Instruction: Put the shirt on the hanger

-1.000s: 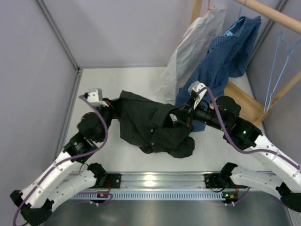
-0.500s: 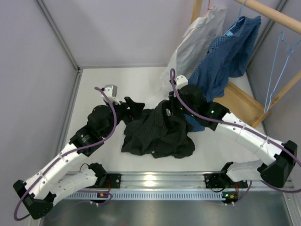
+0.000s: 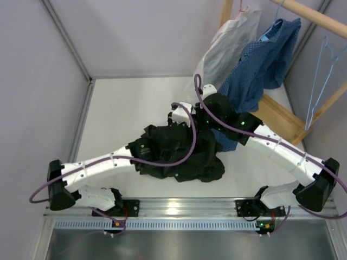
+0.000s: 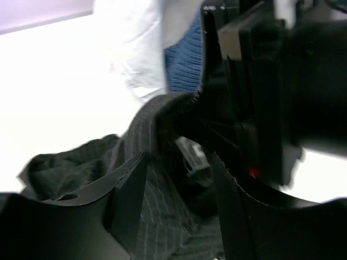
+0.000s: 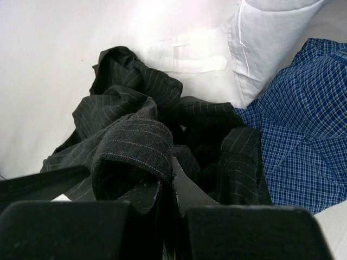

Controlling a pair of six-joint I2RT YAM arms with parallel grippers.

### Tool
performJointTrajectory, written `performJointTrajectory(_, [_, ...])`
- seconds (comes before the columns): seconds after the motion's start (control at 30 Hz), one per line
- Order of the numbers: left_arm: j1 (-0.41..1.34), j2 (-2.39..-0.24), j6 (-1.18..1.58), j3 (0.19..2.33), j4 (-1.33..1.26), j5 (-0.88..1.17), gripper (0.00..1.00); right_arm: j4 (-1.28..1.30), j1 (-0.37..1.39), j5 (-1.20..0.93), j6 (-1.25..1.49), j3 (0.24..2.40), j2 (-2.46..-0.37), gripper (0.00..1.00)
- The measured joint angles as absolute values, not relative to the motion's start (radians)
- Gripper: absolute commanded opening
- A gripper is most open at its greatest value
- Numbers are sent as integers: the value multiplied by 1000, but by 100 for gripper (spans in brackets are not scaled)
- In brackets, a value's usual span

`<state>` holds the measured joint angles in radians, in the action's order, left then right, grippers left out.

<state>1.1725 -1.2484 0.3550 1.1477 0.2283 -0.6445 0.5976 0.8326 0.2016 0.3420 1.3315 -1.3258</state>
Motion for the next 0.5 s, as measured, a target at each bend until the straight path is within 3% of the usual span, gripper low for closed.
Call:
performJointTrajectory(0.2, [1176,-1380,379,1201,310,-808,42,600,833,202,342,1332,-1332,0])
performJointTrajectory(0.5, [1177,-1409,448,1196,366,-877,42,608,831,211,342,1343,-1332,0])
